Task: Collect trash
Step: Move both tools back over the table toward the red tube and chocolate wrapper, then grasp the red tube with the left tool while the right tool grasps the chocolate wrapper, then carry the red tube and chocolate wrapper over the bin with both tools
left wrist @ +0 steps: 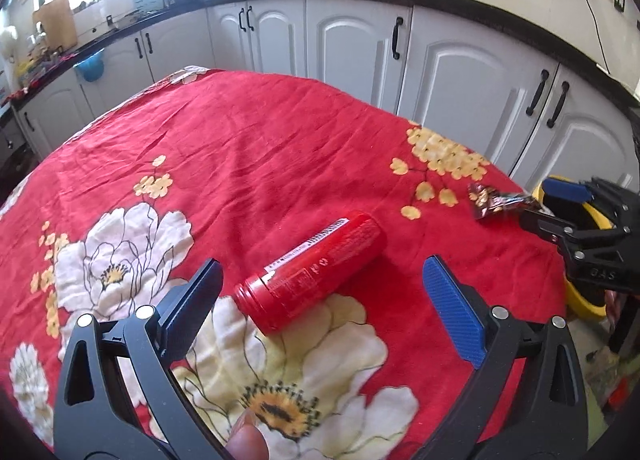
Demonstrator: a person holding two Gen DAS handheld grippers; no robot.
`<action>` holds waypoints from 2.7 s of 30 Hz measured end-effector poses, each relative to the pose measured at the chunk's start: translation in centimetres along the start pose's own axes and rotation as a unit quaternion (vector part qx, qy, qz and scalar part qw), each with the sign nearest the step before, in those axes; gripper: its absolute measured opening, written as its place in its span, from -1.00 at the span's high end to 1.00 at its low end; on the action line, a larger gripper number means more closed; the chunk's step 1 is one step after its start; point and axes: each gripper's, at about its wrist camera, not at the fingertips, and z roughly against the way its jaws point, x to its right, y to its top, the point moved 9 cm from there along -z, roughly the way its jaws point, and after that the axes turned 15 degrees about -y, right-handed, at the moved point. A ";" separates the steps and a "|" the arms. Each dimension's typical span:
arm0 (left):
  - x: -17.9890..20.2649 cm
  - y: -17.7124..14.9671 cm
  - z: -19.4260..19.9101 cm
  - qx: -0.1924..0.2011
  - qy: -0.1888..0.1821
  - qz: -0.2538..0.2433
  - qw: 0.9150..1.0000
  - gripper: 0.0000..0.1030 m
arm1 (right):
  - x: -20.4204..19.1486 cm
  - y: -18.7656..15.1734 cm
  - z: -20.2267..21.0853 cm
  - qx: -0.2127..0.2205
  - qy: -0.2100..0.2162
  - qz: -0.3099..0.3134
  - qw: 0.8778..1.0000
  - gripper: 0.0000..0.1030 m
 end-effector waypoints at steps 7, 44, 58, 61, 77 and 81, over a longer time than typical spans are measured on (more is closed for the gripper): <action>-0.4 0.1 -1.9 -0.029 -0.002 -0.029 0.999 -0.78 | -1.5 0.1 -2.2 -0.017 0.008 0.037 0.999 -0.19; 4.8 -1.7 -2.5 -0.049 -0.042 -0.035 0.997 0.49 | 5.0 -6.2 4.7 -0.012 0.043 -0.134 0.990 0.63; 13.6 -0.6 -2.7 -0.033 -0.100 -0.071 0.992 0.49 | 11.0 -8.9 7.2 -0.001 0.012 -0.185 0.983 0.63; 15.6 -0.4 -2.7 -0.030 -0.111 -0.080 0.990 0.49 | 12.2 -9.5 7.3 -0.001 0.005 -0.193 0.981 0.63; 24.0 0.8 -3.9 -0.023 -0.162 -0.107 0.981 0.49 | 18.4 -12.7 8.2 -0.002 -0.036 -0.237 0.971 0.63; 25.5 0.8 -4.2 -0.023 -0.171 -0.114 0.978 0.49 | 19.5 -13.6 8.2 -0.005 -0.044 -0.244 0.969 0.63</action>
